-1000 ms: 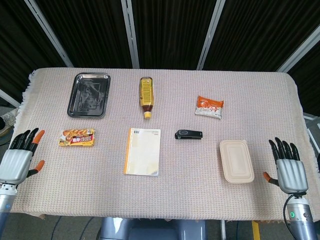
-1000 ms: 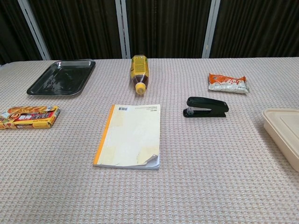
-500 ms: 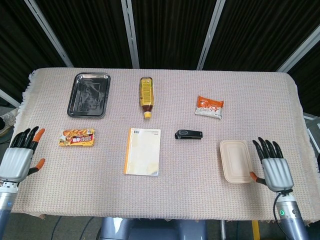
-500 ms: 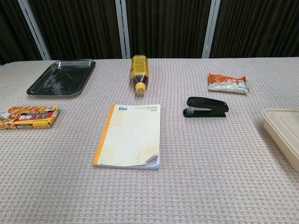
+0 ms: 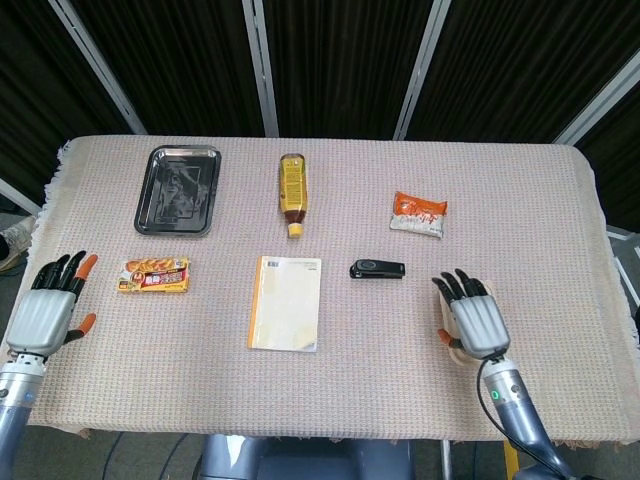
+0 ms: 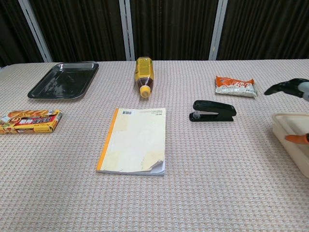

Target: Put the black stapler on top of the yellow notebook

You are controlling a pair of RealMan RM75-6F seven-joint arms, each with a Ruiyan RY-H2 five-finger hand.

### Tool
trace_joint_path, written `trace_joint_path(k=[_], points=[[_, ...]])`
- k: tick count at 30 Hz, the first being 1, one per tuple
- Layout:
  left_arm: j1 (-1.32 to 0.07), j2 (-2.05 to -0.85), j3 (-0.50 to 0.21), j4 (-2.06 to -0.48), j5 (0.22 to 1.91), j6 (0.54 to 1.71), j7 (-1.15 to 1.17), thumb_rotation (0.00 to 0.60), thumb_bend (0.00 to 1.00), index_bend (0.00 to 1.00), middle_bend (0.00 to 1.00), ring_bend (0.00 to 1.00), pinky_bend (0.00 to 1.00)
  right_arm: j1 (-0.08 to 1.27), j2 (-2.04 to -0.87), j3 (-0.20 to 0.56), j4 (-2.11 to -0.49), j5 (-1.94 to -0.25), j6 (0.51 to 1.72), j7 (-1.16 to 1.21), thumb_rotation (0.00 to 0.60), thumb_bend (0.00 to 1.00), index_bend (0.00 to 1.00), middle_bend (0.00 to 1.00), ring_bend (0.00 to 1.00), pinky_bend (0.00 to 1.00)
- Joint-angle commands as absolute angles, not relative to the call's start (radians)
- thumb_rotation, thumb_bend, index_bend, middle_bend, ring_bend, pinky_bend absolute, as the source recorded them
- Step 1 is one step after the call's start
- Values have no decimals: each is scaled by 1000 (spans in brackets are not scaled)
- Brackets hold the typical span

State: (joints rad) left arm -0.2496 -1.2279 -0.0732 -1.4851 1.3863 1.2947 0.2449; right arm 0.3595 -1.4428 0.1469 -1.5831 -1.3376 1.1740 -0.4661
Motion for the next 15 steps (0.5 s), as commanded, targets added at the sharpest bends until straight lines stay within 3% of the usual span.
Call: trace_joint_path(k=[1, 15], points=[[-249, -1230, -73, -1482, 1383, 1296, 244, 600, 306, 0, 0, 0, 109, 409, -1481, 182, -1574, -1296, 1128, -500, 600, 210, 169, 146, 108, 246], [-278, -1258, -86, -1450, 1316, 1229, 278, 600, 312, 0, 0, 0, 111, 580, -1576, 271, -1446, -1161, 975, -497, 600, 232, 192, 169, 149, 286]])
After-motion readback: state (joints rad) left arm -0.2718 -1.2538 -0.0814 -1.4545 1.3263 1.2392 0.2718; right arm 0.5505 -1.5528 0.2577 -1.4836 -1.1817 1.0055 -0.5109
